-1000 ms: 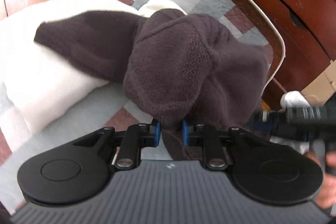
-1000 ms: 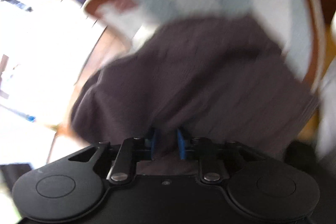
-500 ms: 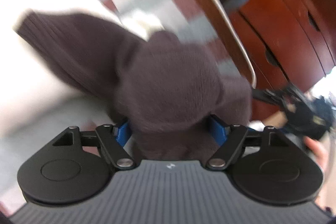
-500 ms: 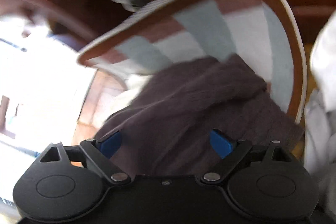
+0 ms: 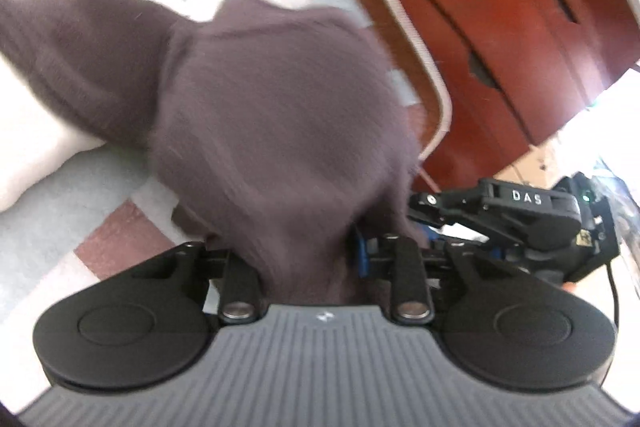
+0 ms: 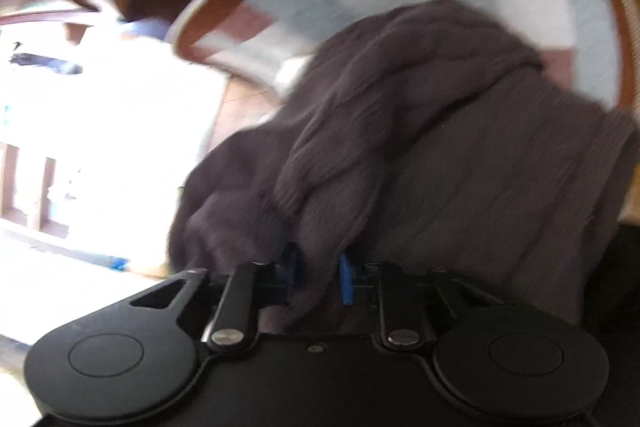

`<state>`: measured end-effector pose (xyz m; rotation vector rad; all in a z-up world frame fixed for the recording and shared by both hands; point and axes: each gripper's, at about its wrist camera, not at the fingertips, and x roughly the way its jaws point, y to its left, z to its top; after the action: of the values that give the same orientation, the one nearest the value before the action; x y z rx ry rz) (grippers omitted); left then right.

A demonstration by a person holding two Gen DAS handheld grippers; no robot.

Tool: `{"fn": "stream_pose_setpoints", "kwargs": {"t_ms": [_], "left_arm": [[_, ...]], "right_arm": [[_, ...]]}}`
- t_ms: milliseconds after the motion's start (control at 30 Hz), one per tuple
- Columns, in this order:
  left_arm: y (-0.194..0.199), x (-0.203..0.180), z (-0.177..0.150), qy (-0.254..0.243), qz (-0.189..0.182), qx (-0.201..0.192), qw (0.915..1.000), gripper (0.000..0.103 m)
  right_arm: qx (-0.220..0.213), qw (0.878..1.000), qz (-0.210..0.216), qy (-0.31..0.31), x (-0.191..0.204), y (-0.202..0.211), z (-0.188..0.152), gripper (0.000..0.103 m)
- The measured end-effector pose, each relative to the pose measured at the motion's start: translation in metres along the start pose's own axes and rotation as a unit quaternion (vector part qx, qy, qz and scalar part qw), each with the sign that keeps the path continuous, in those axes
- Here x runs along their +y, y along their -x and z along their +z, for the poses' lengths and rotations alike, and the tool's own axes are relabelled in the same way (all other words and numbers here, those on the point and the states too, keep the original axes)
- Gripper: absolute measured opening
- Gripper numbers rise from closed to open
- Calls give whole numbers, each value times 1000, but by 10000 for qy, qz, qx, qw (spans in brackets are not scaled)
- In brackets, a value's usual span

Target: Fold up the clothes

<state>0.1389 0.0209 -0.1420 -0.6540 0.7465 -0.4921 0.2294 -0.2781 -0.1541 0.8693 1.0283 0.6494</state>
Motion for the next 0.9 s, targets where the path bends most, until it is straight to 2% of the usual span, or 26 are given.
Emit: {"fn": "stream_pose_setpoints", "kwargs": {"t_ms": [33, 133, 267, 367, 433, 500, 567, 600, 633, 733, 800, 833, 900], "left_arm": [[12, -10, 1, -72, -107, -61, 9999, 17], [44, -36, 7, -345, -78, -259, 9990, 17], [107, -47, 14, -385, -204, -665, 9968, 17], [154, -50, 17, -352, -372, -870, 9949, 17], [186, -42, 14, -406, 5, -878, 9953, 19], [215, -22, 8, -363, 849, -785, 9926, 18], [237, 9, -5, -59, 1452, -567, 9878, 19], [248, 25, -12, 105, 1736, -455, 9837, 19], [262, 39, -19, 256, 1854, -433, 9814, 19], [308, 73, -39, 598, 2080, -756, 9734, 20], [327, 90, -47, 771, 2408, -878, 9635, 27], [328, 93, -48, 648, 2650, -867, 9582, 34], [331, 95, -52, 421, 3012, -882, 9485, 39]], "right_arm": [[5, 9999, 150, 70, 8, 2, -3, 25], [7, 9983, 484, 327, 39, 10, -11, 25], [178, 9933, 1037, 488, 83, 18, -13, 25], [597, 9860, 1538, 252, 118, 11, -9, 25], [861, 9827, 1621, 261, 141, 3, -11, 25], [828, 9868, 1237, 636, 161, -4, -17, 25], [527, 9916, 377, 1121, 170, -11, -28, 25], [379, 9897, -66, 1380, 173, -16, -34, 26], [320, 9865, -418, 1553, 174, -22, -41, 26], [588, 9832, -732, 1564, 172, -30, -63, 31], [737, 9809, -900, 1556, 174, -31, -75, 35], [812, 9796, -984, 1552, 175, -31, -81, 38], [822, 9751, -1254, 1634, 186, -22, -91, 60]]}}
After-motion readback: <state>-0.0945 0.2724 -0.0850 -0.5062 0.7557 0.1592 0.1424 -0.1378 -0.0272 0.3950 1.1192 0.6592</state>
